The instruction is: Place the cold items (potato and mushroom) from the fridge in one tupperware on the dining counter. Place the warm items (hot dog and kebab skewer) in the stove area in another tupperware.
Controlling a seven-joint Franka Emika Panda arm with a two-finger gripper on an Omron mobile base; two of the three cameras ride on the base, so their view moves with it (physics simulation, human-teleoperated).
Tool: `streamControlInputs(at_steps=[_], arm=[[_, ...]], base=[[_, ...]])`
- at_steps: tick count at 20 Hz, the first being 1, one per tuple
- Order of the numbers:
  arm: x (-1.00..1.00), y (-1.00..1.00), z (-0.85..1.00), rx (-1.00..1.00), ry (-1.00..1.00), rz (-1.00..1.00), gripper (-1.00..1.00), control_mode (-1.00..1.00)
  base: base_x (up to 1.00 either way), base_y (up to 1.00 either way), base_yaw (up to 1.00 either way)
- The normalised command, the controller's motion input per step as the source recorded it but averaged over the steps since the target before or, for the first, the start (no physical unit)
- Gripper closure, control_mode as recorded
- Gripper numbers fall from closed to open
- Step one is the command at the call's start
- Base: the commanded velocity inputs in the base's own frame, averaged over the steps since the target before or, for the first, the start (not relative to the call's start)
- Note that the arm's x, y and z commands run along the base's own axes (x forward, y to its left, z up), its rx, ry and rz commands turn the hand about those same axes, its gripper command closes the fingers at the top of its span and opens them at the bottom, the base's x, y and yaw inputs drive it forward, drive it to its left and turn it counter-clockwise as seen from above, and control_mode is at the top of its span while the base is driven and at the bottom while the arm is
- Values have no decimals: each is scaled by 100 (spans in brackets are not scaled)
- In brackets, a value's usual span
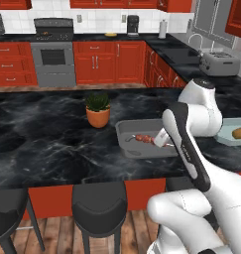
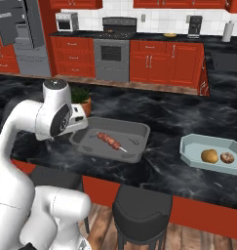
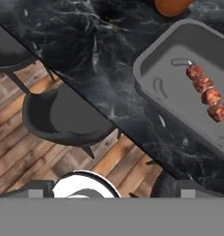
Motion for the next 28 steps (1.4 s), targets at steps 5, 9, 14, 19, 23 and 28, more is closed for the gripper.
streamControlInputs(at_steps=[5,9,14,19,23,28], arm=[[-97,0,40,1,6,-35,-100,-100],[-100,-1,24,3,0,-33,-100,-100],[-87,0,19,1,0,-30,-100,-100],[-21,0,1,0,0,-11,-100,-100],[-1,0,0,0,0,0,-100,-100],[-7,0,-1,0,0,0,-100,100]], base=[[0,0,0],[0,0,0],[0,0,0],[0,0,0],[0,0,0],[-51,47,0]])
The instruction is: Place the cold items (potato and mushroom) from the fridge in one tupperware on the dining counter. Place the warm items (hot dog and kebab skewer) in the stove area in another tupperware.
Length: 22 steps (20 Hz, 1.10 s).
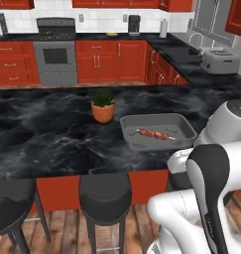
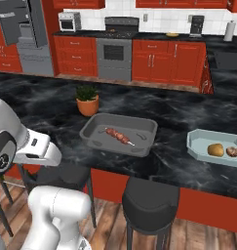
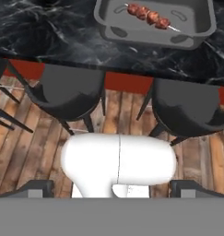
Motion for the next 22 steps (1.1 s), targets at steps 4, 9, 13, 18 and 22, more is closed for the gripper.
streamControlInputs(at_steps=[4,9,13,18,22], arm=[[0,0,0,0,0,0,-100,100],[0,0,0,0,0,0,-100,100],[0,0,0,0,0,0,-100,100],[0,0,0,0,0,0,-100,100],[0,0,0,0,0,0,-100,100]], base=[[-58,100,0],[-37,100,0],[-18,100,0],[-2,100,0],[0,100,0]])
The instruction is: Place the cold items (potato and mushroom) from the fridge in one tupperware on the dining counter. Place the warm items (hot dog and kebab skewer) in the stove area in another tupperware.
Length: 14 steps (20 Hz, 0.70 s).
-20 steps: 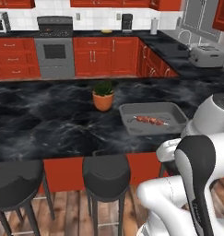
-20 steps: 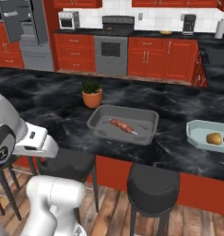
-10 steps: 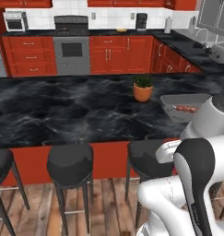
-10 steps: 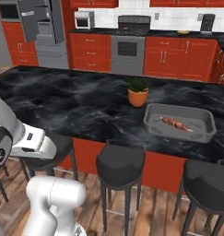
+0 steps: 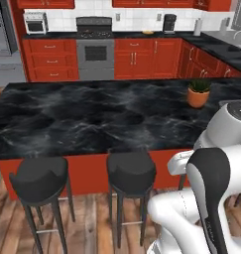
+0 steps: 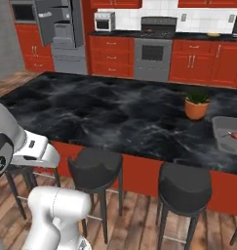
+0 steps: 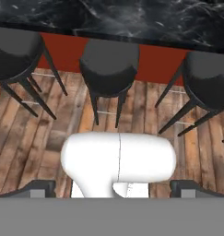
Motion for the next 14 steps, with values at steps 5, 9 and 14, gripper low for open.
streamControlInputs(at_steps=[5,9,14], arm=[[0,0,0,0,0,0,-100,100],[0,0,0,0,0,0,-100,100],[0,0,0,0,0,0,-100,100]], base=[[0,100,0],[0,100,0],[0,100,0]])
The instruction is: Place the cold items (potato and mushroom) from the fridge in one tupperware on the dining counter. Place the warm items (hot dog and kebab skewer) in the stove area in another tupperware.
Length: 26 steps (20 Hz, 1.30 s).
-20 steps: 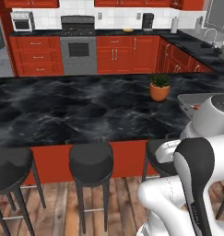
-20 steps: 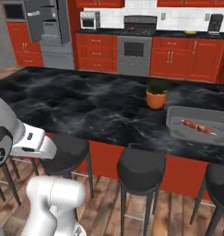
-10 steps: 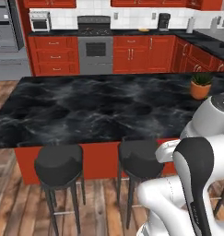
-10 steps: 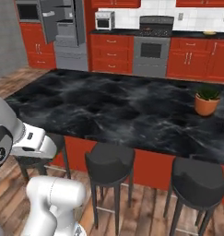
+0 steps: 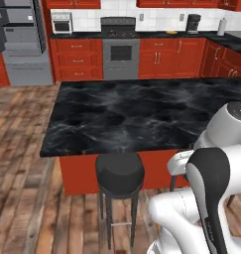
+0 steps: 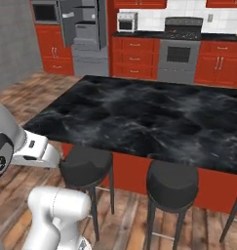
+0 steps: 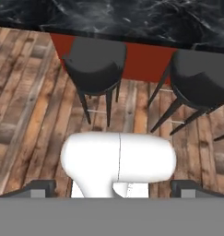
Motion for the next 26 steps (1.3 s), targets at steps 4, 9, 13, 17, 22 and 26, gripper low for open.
streamControlInputs(at_steps=[4,9,13,17,22,26], arm=[[0,0,0,0,0,0,-100,100],[0,0,0,0,0,0,-100,100],[0,0,0,0,0,0,-100,100],[0,0,0,0,0,0,-100,100],[0,0,0,0,0,0,-100,100],[0,0,0,0,0,0,-100,100]], base=[[0,100,0],[0,100,0],[2,100,0],[16,100,0],[45,100,-2],[78,100,-13]])
